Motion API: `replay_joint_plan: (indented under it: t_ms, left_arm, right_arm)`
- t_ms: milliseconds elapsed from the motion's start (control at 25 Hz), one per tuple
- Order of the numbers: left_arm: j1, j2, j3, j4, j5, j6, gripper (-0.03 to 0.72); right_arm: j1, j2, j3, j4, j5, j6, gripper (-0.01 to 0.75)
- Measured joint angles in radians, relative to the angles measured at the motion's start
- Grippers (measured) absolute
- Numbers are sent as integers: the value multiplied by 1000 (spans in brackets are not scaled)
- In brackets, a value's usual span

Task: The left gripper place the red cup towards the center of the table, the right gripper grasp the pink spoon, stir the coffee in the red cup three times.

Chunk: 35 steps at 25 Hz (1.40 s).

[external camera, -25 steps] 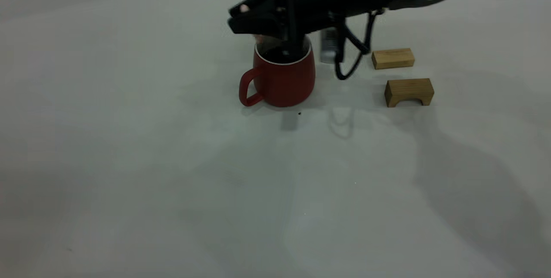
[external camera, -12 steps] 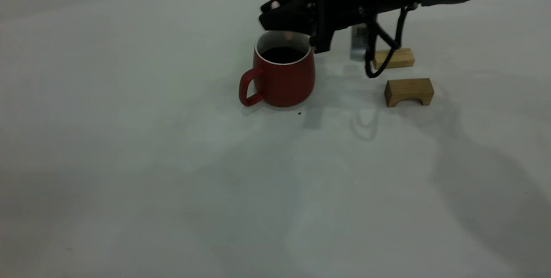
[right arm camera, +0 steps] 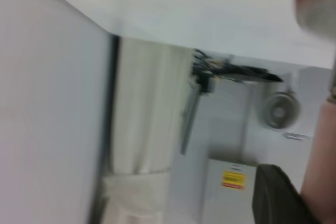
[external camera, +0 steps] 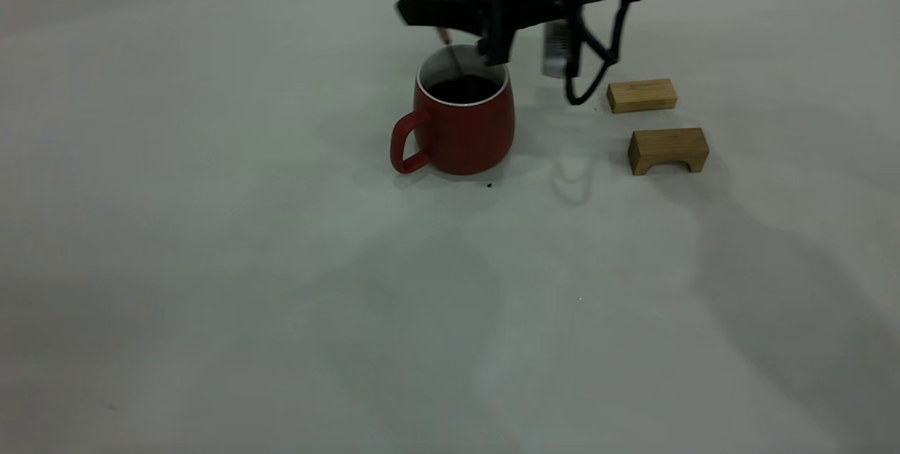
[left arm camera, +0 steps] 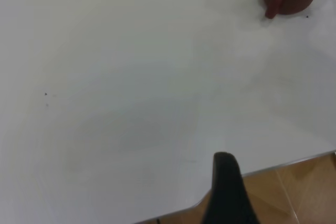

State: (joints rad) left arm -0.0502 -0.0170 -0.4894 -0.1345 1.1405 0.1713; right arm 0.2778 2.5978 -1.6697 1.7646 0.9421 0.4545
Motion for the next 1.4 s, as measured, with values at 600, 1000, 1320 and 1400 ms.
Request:
replay_joint_plan:
  t_ms: [600, 1000, 1320, 1400]
  left_arm:
    - [0, 0, 0, 0, 0, 0, 586]
    - [0, 0, 0, 0, 0, 0, 586]
    - [0, 0, 0, 0, 0, 0, 586]
    - [0, 0, 0, 0, 0, 0, 586]
  right_arm:
    - [-8, -9, 97, 10, 101, -144, 334]
    - [-8, -106, 102, -235, 109, -390, 474]
    - [-8, -372, 102, -856, 179, -672, 444]
    - [-8, -449, 102, -1007, 213, -706, 437]
